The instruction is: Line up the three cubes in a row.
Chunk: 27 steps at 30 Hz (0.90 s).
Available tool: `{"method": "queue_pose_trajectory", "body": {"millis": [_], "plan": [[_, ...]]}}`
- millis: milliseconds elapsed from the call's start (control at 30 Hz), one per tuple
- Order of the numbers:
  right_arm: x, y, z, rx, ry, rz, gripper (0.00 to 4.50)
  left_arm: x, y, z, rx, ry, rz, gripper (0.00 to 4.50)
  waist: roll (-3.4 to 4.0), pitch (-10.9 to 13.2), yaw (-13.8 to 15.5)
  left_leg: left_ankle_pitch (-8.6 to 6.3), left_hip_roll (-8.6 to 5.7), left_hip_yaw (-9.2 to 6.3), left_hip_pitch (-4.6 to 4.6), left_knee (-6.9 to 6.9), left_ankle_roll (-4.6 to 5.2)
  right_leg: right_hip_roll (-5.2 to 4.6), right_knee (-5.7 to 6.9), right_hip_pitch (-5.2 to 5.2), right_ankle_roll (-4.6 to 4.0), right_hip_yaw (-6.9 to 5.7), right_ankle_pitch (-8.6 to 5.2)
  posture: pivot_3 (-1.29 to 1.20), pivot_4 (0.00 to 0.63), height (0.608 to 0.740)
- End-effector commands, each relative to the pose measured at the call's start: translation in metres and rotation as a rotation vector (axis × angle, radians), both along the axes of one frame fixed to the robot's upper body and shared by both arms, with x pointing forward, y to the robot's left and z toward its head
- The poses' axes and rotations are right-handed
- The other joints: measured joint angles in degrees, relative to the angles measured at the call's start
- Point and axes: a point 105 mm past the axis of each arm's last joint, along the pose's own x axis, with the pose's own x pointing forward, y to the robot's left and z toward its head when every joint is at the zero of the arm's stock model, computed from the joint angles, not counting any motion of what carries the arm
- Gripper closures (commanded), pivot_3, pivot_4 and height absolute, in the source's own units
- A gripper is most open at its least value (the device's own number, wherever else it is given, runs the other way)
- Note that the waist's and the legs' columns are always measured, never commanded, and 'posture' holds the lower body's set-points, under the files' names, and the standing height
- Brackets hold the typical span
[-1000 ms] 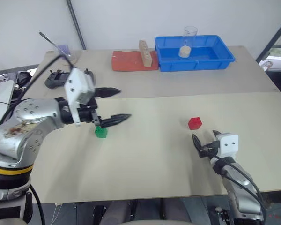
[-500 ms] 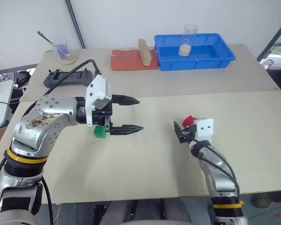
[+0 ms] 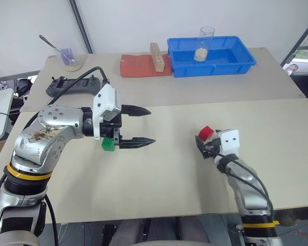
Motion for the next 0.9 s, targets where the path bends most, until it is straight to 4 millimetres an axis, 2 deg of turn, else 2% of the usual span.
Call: {"method": "queue_pose_trajectory", "body": {"millis": [33,133,333,367,467,567,767,900], "plan": [[0.006,-0.012,0.018,0.022,-0.06,0.051,0.0,-0.001,-0.002,0.012,-0.014,-0.059,-0.014,0.07,-0.01,0.0,0.0,0.0,0.0,0.0,0.0,0.0,0.0,0.0,0.0,0.01,0.0,0.0,0.0,0.0,0.15,0.74],[0.012,-0.012,0.022,0.044,-0.063,0.12,0.88,-0.001,-0.003,0.011,-0.015,-0.058,-0.021,0.0,-0.02,0.0,0.0,0.01,0.01,0.04,0.0,0.01,0.01,0.0,0.0,0.01,0.0,0.02,0.0,0.0,0.15,0.74],[0.009,0.002,0.021,0.044,-0.043,0.261,2.94,0.0,0.0,0.009,-0.005,-0.053,-0.012,0.0,-0.02,0.0,-0.2,0.02,0.08,0.06,0.0,0.01,0.06,0.04,0.04,0.0,-0.02,0.02,0.01,0.0,0.15,0.74],[0.009,0.002,0.021,0.046,-0.045,0.262,3.08,0.0,0.0,0.009,-0.005,-0.054,-0.01,0.0,-0.02,0.0,-0.2,0.02,0.08,0.07,0.0,0.01,0.06,0.04,0.04,0.0,-0.02,0.03,0.01,0.0,0.15,0.74],[0.009,0.002,0.023,0.047,-0.051,0.271,3.08,0.0,0.001,0.01,-0.005,-0.057,-0.007,0.0,-0.02,0.0,-0.1,0.01,0.07,0.07,0.0,0.04,0.07,0.03,0.05,0.01,-0.02,0.04,0.01,0.0,0.15,0.74],[0.003,0.01,0.029,0.011,-0.058,0.359,3.08,0.0,0.004,0.01,-0.005,-0.067,-0.004,0.0,-0.02,0.0,-0.1,0.01,0.06,0.08,0.0,0.05,0.06,0.03,0.06,0.0,-0.02,0.04,0.02,0.0,0.15,0.74],[-0.024,0.055,0.05,-0.066,0.019,0.866,3.08,-0.006,0.024,-0.006,-0.011,-0.104,-0.002,0.0,-0.01,0.0,-0.8,-0.01,0.18,0.22,0.01,0.05,0.1,0.06,0.05,-0.01,-0.04,0.06,0.03,0.0,0.15,0.74],[-0.027,0.079,0.054,-0.102,0.062,1.099,3.08,-0.017,0.037,-0.028,-0.003,-0.092,-0.002,0.0,-0.02,0.0,-0.7,-0.07,0.48,0.31,0.01,0.05,0.07,0.23,-0.1,0.0,-0.23,0.01,0.14,0.0,0.15,0.74]]}}
